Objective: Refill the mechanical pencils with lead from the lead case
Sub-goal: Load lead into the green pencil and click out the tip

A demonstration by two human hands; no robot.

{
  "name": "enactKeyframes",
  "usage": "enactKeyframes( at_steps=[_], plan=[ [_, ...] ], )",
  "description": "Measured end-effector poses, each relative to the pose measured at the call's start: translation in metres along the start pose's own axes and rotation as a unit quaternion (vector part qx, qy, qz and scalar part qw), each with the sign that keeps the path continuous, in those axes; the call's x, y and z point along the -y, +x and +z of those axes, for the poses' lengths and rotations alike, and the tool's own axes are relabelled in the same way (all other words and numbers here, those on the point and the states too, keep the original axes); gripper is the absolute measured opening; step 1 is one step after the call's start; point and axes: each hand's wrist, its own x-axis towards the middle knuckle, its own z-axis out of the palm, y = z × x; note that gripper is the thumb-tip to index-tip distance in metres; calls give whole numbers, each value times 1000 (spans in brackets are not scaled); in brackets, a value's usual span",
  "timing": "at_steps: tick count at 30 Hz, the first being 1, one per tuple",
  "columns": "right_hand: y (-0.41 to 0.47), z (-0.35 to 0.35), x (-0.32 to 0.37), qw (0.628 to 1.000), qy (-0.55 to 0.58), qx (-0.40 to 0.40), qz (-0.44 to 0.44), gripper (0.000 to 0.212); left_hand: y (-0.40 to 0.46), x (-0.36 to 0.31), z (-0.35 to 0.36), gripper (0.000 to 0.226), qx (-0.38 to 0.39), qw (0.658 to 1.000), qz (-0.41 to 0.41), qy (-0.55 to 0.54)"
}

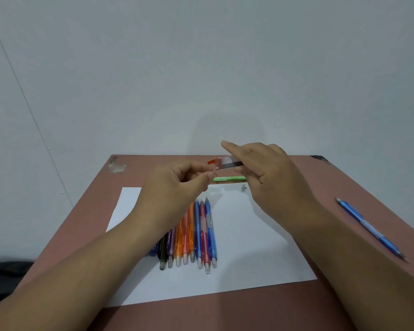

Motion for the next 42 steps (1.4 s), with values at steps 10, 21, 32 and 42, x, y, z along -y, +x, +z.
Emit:
enactKeyframes(
  at_steps=[10, 21, 32, 42],
  plan=[
    [0, 3, 1, 1000, -3, -8, -19, 73, -2, -3, 2, 11, -32, 998, -4, -49],
    [1, 3, 2, 1000, 4, -8, -22, 72, -2, 0, 4, 17, -37, 999, -6, -27],
    [1, -1, -2, 997, 66, -1, 28, 61, 3, 2, 0, 17, -43, 998, -14, -52],
    [2, -5, -8, 992, 92, 26, 79, 50, 7, 1, -10, 12, -79, 996, 9, -44]
  ],
)
